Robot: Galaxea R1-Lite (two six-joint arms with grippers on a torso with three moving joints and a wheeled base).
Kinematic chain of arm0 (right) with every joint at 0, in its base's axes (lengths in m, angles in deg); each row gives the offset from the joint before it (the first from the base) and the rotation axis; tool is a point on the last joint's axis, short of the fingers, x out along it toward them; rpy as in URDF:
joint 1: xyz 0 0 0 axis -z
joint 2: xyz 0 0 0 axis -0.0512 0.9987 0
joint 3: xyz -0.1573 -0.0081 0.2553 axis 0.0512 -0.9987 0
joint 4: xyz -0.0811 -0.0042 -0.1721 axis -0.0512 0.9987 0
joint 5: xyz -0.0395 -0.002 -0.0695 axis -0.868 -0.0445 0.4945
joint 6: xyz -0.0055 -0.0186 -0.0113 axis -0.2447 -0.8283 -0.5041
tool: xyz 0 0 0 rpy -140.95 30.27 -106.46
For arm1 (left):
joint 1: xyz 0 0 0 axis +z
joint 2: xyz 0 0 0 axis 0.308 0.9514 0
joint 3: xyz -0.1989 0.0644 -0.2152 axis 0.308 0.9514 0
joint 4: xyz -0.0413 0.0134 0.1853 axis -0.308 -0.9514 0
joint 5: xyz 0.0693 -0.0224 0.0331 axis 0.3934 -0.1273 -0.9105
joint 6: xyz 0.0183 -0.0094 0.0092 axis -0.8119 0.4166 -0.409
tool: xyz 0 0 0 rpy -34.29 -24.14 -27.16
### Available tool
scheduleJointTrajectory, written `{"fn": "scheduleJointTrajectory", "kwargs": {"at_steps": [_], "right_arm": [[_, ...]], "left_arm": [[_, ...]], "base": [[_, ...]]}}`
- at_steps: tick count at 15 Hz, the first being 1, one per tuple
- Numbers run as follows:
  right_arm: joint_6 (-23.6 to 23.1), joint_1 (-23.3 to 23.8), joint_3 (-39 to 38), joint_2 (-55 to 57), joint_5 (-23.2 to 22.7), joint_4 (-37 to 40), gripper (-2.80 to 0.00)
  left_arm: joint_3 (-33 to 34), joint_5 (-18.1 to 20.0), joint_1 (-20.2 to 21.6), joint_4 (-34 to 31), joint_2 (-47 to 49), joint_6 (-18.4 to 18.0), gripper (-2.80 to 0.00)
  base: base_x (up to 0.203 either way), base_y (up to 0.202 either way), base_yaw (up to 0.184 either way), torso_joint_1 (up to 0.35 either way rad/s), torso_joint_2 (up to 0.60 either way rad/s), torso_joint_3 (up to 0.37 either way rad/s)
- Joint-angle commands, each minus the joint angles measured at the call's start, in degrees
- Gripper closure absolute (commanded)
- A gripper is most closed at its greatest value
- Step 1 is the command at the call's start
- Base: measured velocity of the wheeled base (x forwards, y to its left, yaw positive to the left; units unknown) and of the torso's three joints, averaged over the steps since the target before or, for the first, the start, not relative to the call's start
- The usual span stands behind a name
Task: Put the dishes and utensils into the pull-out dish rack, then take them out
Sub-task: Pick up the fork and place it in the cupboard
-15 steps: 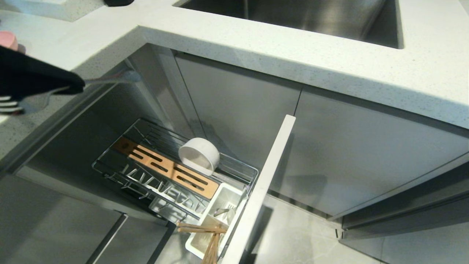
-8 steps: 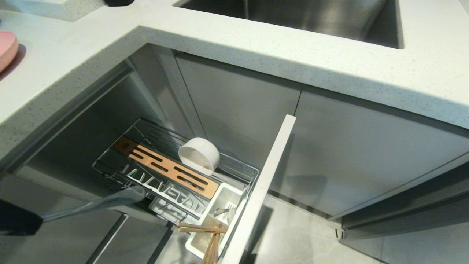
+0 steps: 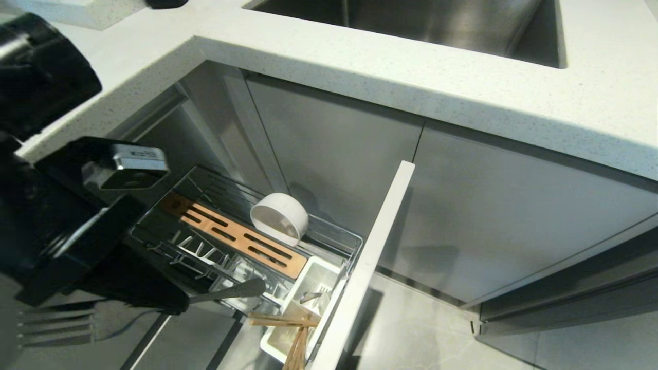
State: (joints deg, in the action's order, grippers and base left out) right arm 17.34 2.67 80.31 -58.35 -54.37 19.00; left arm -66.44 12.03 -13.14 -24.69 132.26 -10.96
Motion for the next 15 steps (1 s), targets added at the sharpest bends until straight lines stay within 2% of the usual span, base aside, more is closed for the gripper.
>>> {"fn": "scheduleJointTrajectory", "kwargs": {"at_steps": [1,15], "right_arm": [[0.0,0.0,-0.1,0.0,0.0,-0.1,0.0],[0.0,0.0,-0.1,0.0,0.0,0.0,0.0]], "left_arm": [[-0.2,0.0,0.2,-0.2,5.3,-0.7,0.0],[-0.9,0.1,-0.4,7.1,20.0,-0.7,0.0]], "base": [[0.0,0.0,0.0,0.0,0.0,0.0],[0.0,0.0,0.0,0.0,0.0,0.0]]}}
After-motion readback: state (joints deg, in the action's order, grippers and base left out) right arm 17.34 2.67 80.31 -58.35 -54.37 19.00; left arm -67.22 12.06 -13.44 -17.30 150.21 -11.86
